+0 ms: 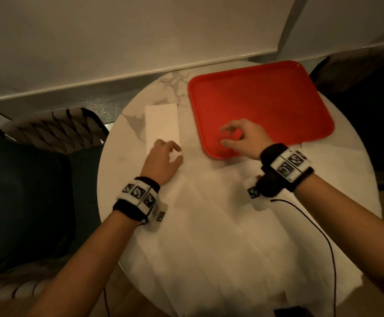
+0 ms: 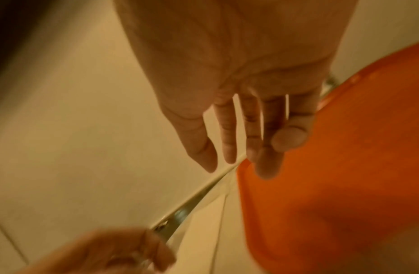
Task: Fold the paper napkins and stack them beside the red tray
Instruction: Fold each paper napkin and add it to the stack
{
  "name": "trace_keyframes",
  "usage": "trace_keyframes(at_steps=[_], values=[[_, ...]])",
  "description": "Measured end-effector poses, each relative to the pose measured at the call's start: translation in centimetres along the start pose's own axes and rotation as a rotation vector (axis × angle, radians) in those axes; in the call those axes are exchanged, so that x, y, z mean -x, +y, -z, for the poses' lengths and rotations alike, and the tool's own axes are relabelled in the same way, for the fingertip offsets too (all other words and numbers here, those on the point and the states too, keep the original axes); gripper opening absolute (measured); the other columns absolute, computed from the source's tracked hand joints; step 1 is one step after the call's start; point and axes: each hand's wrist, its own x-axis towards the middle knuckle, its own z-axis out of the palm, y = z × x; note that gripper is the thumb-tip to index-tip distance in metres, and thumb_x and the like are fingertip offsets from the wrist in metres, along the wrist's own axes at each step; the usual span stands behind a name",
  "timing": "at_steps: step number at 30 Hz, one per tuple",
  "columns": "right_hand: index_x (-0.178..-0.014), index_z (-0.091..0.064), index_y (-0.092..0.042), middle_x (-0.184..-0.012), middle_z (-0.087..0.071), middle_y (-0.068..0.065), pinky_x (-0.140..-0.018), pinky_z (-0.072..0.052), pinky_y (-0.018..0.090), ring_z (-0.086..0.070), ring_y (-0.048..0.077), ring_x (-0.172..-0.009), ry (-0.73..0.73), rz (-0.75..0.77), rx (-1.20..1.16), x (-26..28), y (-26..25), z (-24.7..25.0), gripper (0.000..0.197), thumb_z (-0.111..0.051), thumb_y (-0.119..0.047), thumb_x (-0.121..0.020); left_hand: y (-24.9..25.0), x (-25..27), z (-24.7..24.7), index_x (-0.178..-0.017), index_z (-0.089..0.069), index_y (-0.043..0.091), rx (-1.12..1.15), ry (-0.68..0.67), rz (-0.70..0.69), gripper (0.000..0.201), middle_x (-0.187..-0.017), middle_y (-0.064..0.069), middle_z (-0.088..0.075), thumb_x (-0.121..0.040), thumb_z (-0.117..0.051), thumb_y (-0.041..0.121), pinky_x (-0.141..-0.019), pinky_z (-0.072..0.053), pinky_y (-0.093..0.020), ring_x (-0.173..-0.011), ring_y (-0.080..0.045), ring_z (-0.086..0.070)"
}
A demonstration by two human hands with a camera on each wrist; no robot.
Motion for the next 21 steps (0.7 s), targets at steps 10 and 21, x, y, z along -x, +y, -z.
trace_keyframes(at_steps=[10, 21], values=[[-0.117, -0.06, -0.026, -0.115, -0.053, -0.002, -0.078, -0.043, 0.026, -0.056, 0.014, -0.089, -0.204, -0.212, 0.05, 15.7, 9.0, -1.4, 0.037, -0.071, -0.035, -0.082, 6.6, 11.6, -9.6, -0.135, -0.043, 0.015, -0.318, -0.192, 0.044, 0.046, -0.129, -0.005, -0.044, -0.094, -0.053, 0.033, -0.089, -0.048, -0.039, -0.118, -0.023, -0.044], [-0.142, -0.033, -0.02, -0.135, -0.034, 0.003, -0.103, -0.039, 0.039, -0.034, 0.025, -0.125, -0.026, -0.219, 0.093, 17.0, 11.9, -7.7, 0.089, -0.075, -0.049, -0.069, 5.7, 14.5, -12.8, -0.139, -0.029, 0.014, -0.58, -0.078, 0.273, 0.089, -0.129, -0.005, -0.043, -0.076, -0.06, 0.069, -0.091, -0.038, -0.037, -0.117, -0.025, -0.042]])
